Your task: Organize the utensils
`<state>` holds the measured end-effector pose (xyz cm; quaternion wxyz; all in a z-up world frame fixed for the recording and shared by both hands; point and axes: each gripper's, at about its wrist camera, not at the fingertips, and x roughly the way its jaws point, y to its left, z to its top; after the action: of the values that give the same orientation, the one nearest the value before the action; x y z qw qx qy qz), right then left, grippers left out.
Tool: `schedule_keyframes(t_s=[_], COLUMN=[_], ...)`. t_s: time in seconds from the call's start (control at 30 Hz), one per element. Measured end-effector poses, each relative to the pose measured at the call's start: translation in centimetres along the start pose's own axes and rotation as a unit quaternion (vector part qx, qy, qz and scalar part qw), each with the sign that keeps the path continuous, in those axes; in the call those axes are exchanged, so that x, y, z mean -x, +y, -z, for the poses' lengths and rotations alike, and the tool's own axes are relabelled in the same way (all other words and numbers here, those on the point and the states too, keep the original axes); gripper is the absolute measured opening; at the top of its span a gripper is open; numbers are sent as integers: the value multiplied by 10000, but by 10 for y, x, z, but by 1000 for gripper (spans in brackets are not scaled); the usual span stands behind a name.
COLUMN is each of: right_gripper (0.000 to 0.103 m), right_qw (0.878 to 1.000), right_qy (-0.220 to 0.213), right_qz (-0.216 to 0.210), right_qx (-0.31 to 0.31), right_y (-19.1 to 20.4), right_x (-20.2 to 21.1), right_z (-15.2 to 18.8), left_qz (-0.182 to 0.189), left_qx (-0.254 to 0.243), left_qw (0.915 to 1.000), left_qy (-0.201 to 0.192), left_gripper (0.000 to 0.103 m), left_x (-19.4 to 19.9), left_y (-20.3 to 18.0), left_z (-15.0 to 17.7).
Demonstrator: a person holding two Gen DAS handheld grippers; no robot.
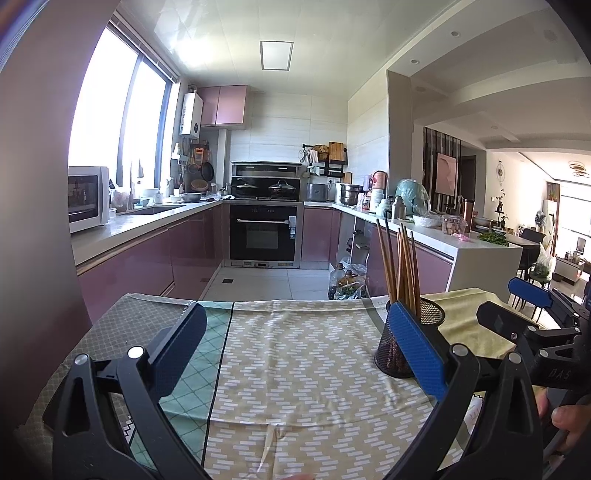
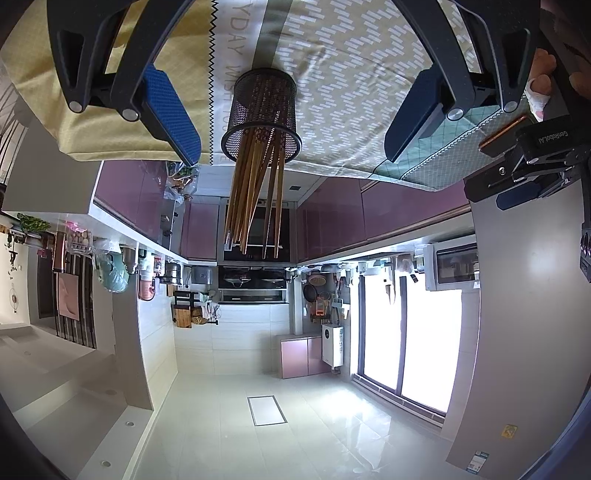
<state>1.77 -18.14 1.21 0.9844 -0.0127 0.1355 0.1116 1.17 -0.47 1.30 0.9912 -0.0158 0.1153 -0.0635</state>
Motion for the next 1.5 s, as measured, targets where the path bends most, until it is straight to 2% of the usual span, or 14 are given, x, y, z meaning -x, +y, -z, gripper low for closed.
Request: schedule_keyframes(t_s=[1.5], right_gripper=[96], right_qw=[10000], right_qy=[-15], right_qz=[21], right_qx=[-64], right_y=[1], right_x=[-3], right_z=[0], left_qz=[30], left_qx=[9], left_qw=[10000], left_qy=[-17], left_gripper=[97], left_x=[-2], left_y=[-2], left_z=[2])
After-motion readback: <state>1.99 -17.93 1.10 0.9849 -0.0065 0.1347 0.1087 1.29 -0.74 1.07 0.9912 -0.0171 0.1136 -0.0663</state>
